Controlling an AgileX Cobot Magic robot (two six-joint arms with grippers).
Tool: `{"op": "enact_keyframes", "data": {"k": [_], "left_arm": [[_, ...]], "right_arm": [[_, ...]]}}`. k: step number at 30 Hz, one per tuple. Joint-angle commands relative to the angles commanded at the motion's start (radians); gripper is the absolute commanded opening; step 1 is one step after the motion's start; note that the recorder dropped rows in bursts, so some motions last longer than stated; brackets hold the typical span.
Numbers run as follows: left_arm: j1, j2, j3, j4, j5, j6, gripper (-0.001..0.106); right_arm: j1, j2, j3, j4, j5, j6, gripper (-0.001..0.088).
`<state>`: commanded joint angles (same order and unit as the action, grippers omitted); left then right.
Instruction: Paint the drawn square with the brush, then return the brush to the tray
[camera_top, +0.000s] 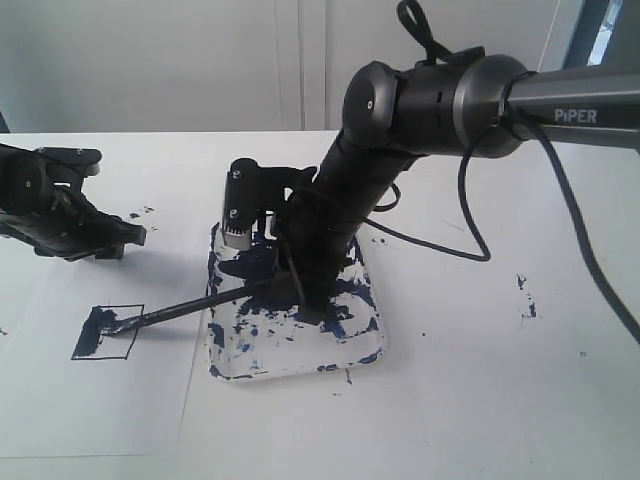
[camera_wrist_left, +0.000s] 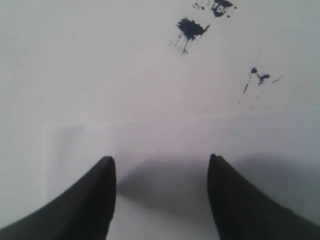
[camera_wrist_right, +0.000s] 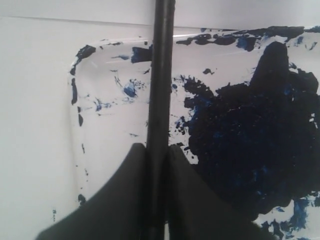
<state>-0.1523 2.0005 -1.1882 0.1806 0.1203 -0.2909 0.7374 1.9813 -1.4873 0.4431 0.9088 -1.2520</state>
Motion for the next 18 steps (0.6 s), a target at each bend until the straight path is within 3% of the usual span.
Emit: {"op": "enact_keyframes", "data": {"k": [18], "left_arm": [[0.0, 0.0, 0.0, 0.0, 0.002, 0.0, 0.059]], "right_arm": [[0.0, 0.0, 0.0, 0.009, 0.074, -0.006, 0.0]]}}
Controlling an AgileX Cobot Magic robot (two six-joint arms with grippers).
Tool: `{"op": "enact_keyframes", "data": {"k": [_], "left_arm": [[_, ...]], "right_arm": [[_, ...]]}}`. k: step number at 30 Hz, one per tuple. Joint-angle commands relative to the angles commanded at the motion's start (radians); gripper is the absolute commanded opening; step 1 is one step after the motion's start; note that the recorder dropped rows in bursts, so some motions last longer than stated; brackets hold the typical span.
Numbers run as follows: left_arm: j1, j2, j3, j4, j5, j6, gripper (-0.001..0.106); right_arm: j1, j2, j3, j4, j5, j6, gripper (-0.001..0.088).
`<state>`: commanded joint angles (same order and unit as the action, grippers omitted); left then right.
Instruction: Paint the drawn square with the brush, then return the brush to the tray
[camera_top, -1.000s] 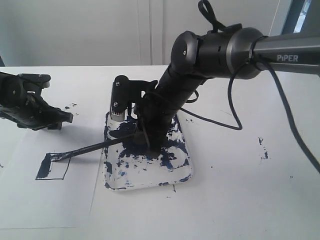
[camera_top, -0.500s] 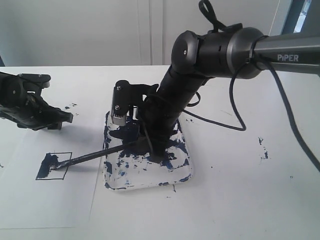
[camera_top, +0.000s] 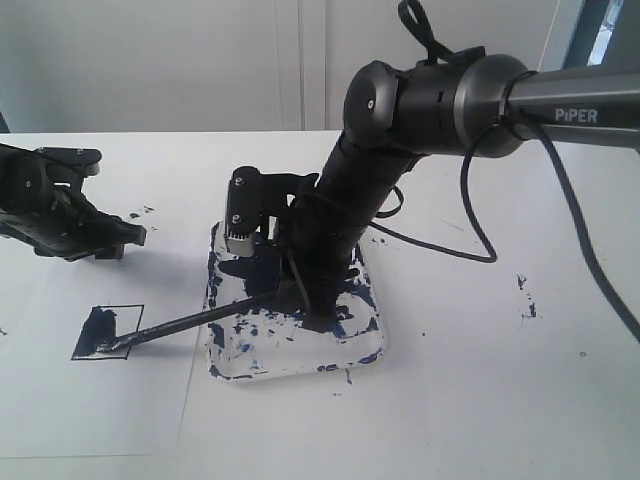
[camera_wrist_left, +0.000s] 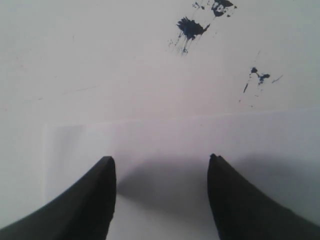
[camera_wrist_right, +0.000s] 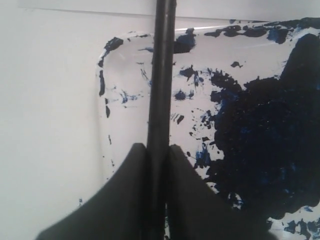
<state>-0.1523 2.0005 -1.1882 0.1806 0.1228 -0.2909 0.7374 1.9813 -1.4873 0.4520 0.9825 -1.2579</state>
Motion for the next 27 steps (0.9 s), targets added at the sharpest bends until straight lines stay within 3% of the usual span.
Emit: {"op": "enact_keyframes", "data": {"k": [12, 20, 27], "left_arm": [[0.0, 0.0, 0.0, 0.0, 0.0, 0.0, 0.059], [0.0, 0.0, 0.0, 0.0, 0.008, 0.0, 0.059], [0.0, 0.0, 0.0, 0.0, 0.008, 0.0, 0.059]], "right_arm": [[0.0, -0.005, 0.0, 0.004, 0.0, -0.001, 0.0], [0.0, -0.09, 0.0, 0.046, -0.118, -0.046, 0.0], [0.0, -0.063, 0.0, 0.008, -0.192, -0.017, 0.0]]}}
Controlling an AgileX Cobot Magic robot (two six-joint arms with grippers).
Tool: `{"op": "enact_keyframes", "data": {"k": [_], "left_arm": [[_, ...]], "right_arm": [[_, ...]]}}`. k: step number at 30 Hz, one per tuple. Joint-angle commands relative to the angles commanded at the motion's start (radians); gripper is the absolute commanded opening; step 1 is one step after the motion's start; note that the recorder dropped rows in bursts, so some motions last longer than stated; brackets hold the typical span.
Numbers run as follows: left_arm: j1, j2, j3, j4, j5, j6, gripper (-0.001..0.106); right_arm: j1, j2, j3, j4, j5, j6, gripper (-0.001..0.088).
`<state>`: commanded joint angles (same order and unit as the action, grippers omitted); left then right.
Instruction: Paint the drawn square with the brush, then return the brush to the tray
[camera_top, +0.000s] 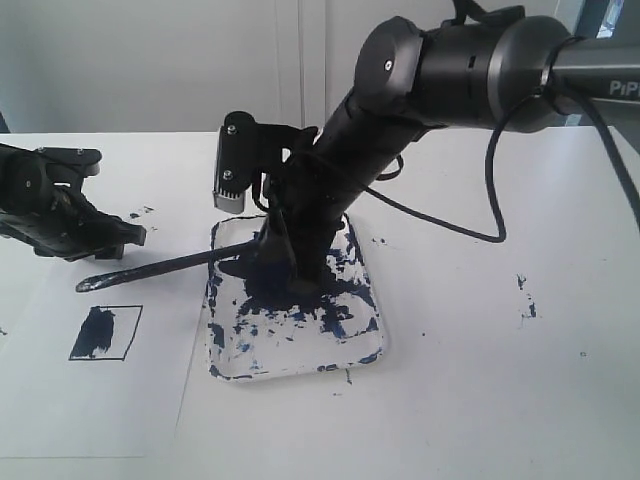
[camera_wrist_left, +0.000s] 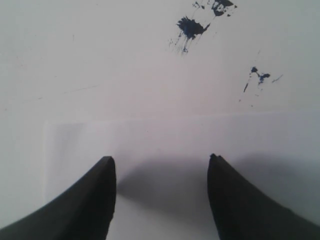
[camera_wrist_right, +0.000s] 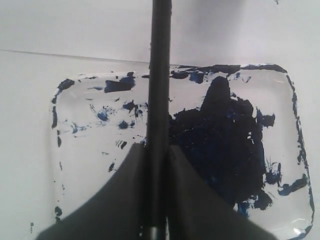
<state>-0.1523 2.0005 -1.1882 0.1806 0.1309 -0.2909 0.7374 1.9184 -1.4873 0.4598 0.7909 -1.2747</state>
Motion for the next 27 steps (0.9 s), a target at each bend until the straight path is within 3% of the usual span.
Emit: {"op": "enact_keyframes", "data": {"k": [9, 14, 19, 27], "left_arm": [[0.0, 0.0, 0.0, 0.0, 0.0, 0.0, 0.059], [0.0, 0.0, 0.0, 0.0, 0.0, 0.0, 0.059], [0.0, 0.0, 0.0, 0.0, 0.004, 0.0, 0.059], [0.0, 0.0, 0.0, 0.0, -0.001, 0.0, 0.059]], "right_arm": [[0.002, 0.011, 0.0, -0.04, 0.006, 0.088, 0.0], [0.042, 0.009, 0.0, -0.178, 0.02, 0.23, 0.0], [0.079, -0.003, 0.0, -0.179, 0.014, 0.24, 0.0], [0.08, -0.051, 0.0, -0.185, 0.014, 0.335, 0.0]]}}
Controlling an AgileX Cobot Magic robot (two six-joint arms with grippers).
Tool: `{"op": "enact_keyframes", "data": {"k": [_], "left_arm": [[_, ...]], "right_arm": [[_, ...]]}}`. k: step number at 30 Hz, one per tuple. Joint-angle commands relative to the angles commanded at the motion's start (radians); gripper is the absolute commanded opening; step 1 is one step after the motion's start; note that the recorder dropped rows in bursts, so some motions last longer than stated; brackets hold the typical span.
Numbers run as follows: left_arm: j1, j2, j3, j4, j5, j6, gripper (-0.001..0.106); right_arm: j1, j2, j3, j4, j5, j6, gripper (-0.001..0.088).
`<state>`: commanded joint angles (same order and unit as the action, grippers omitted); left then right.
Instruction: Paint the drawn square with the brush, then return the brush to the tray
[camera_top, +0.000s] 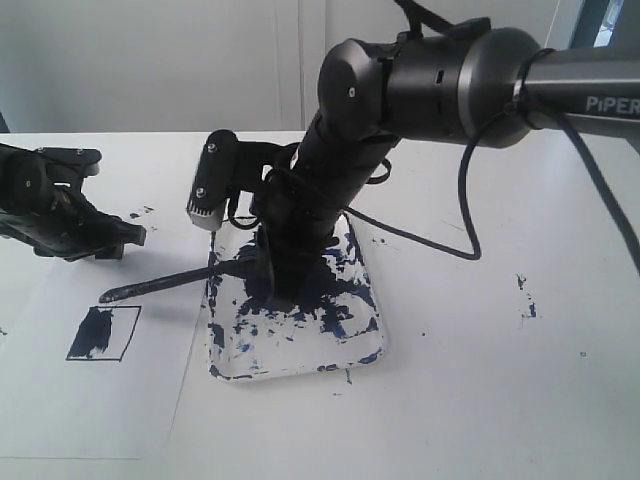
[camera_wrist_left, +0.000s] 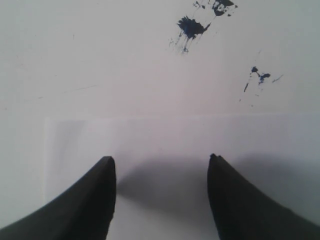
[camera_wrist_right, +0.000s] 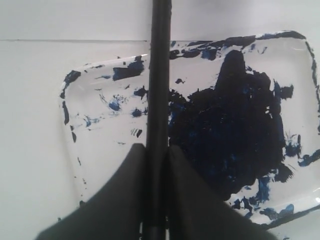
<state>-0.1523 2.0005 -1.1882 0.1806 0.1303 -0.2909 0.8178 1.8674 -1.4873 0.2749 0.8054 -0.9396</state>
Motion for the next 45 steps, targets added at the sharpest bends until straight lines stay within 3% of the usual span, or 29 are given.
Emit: {"op": "enact_keyframes", "data": {"k": [12, 18, 22, 26, 45], "left_arm": [[0.0, 0.0, 0.0, 0.0, -0.002, 0.0, 0.059], [0.0, 0.0, 0.0, 0.0, -0.002, 0.0, 0.059], [0.0, 0.0, 0.0, 0.0, -0.002, 0.0, 0.059], [0.0, 0.0, 0.0, 0.0, -0.002, 0.0, 0.059], [0.0, 0.0, 0.0, 0.0, -0.002, 0.0, 0.059]], "right_arm": [[0.002, 0.007, 0.0, 0.024, 0.001, 0.005, 0.0], [0.043, 0.037, 0.0, 0.018, -0.003, 0.005, 0.0], [0.063, 0.038, 0.0, -0.05, -0.022, 0.028, 0.0], [0.063, 0.039, 0.0, -0.123, -0.031, 0.084, 0.0], [0.063, 0.06, 0.0, -0.098, -0.048, 0.087, 0.0]]}}
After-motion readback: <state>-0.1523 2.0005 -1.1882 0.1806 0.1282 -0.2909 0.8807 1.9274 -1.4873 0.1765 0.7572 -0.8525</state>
